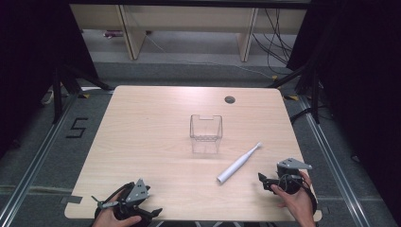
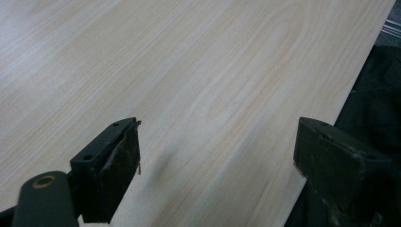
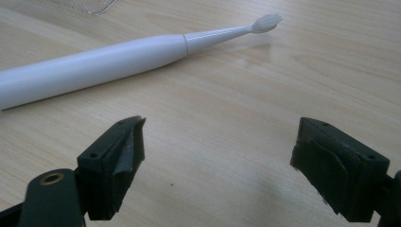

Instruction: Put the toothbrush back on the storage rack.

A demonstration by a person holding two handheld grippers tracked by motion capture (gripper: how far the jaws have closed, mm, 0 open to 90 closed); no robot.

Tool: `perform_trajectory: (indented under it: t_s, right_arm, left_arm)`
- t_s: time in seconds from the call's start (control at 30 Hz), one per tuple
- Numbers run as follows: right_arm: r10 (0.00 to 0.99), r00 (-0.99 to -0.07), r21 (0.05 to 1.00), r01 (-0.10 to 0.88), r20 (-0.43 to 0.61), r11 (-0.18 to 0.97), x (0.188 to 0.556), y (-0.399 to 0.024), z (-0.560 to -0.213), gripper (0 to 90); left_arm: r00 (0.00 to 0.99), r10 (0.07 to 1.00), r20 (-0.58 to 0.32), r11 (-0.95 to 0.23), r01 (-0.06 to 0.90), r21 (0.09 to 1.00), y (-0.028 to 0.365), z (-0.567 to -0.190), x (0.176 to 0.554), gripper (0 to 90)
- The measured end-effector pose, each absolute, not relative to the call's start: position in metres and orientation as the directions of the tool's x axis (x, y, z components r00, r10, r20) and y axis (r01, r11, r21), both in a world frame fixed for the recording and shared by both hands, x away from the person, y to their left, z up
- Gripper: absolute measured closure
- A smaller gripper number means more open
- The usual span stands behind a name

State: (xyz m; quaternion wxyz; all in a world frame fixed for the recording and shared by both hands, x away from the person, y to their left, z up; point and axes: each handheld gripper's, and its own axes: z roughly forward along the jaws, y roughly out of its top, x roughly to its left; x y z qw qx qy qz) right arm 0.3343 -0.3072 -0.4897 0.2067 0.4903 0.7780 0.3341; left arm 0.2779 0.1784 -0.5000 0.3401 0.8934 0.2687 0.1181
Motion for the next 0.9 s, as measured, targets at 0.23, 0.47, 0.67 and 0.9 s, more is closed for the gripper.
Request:
perform_trajectory:
  t_s: [0.23,0.47,0.67,0.9]
  right_arm:
    - [0.898,-0.441,0.729,0.614,0.0,0.302,0.335,-0.305,-0.489,16.1]
    - [0.893,-0.45,0.752,0.593,0.013,0.287,0.338,-0.3,-0.484,17.4]
    - [0.899,-0.438,0.759,0.588,0.008,0.28,0.341,-0.294,-0.483,19.6]
    - [0.886,-0.463,0.754,0.585,0.009,0.298,0.345,-0.292,-0.482,20.9]
  left_arm:
    - [0.828,0.56,0.03,-0.626,0.4,0.67,0.178,-0.5,0.278,14.8]
    - [0.823,0.567,0.034,-0.62,0.399,0.676,0.178,-0.501,0.277,14.8]
    - [0.822,0.568,0.029,-0.616,0.402,0.677,0.178,-0.501,0.278,14.8]
    - [0.821,0.57,0.026,-0.613,0.404,0.678,0.179,-0.501,0.278,14.8]
